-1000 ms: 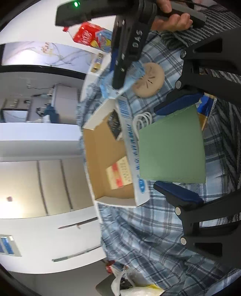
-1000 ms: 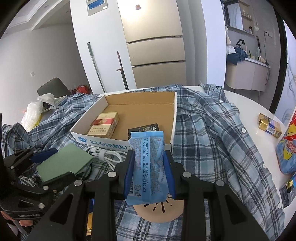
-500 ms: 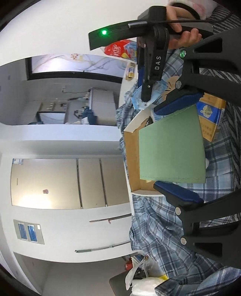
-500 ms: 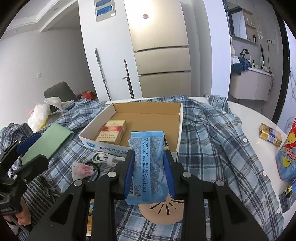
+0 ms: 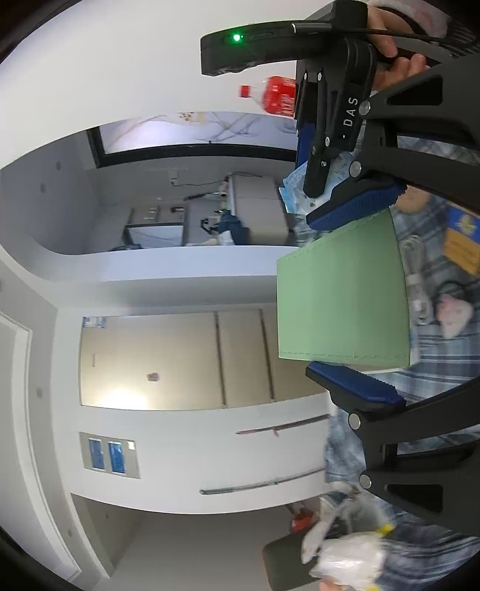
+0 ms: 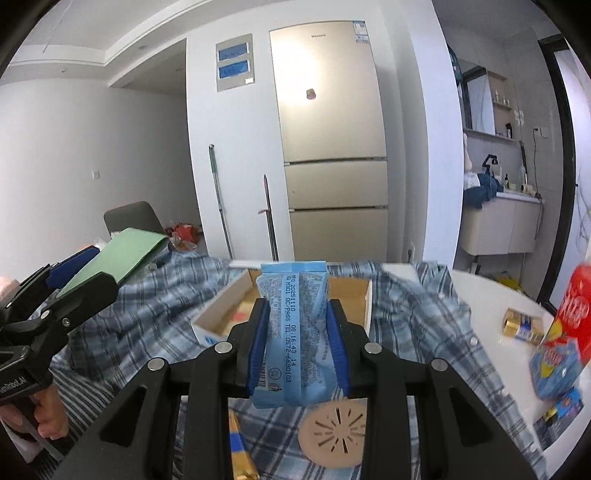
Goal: Organize soft objects
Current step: 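Carry the green card and blue packet over the box and lower them inside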
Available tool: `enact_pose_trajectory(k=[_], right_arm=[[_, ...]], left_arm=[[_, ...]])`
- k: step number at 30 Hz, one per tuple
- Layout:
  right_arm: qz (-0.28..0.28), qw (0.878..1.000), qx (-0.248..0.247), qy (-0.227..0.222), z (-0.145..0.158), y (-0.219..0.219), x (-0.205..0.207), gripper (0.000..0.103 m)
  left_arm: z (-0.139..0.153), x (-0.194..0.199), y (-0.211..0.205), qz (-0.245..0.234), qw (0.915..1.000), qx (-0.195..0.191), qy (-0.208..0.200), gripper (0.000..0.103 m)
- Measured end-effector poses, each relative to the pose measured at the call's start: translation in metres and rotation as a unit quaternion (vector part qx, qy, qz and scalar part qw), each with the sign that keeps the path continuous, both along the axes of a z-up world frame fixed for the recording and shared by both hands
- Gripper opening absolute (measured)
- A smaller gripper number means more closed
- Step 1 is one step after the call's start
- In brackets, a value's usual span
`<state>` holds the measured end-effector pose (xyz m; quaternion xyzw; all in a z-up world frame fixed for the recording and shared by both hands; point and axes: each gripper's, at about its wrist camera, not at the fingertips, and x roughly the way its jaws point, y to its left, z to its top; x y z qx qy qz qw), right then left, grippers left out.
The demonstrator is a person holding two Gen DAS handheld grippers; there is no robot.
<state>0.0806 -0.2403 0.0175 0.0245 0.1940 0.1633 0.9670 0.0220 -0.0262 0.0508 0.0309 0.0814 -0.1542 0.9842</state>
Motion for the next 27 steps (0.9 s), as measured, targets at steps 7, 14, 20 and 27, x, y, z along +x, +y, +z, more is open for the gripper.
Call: enact_pose_trajectory(k=[7,14,20,27], right_arm=[[-0.022,0.999,0.002,-0.04,0.046,0.006,0.024,0.031],[-0.059,0.998,0.012,-0.026,0.048,0.013,0.083,0.031],[-0.066,0.997,0.007,0.028,0.005,0.014,0.124,0.031],[-0.051,0.994,-0.021,0.098,-0.041,0.011,0.149,0.031]], left_arm=[[0.029,0.04,0.002,0.009,0.9993,-0.025,-0.027,0.075],[0.018,0.1,0.003,0.03,0.9982,-0.051,0.006,0.075],[-0.01,0.134,0.0,0.034,0.9976,-0.042,0.044,0.075],[-0.046,0.162,-0.006,0.053,0.9923,-0.031,0.107,0.075]])
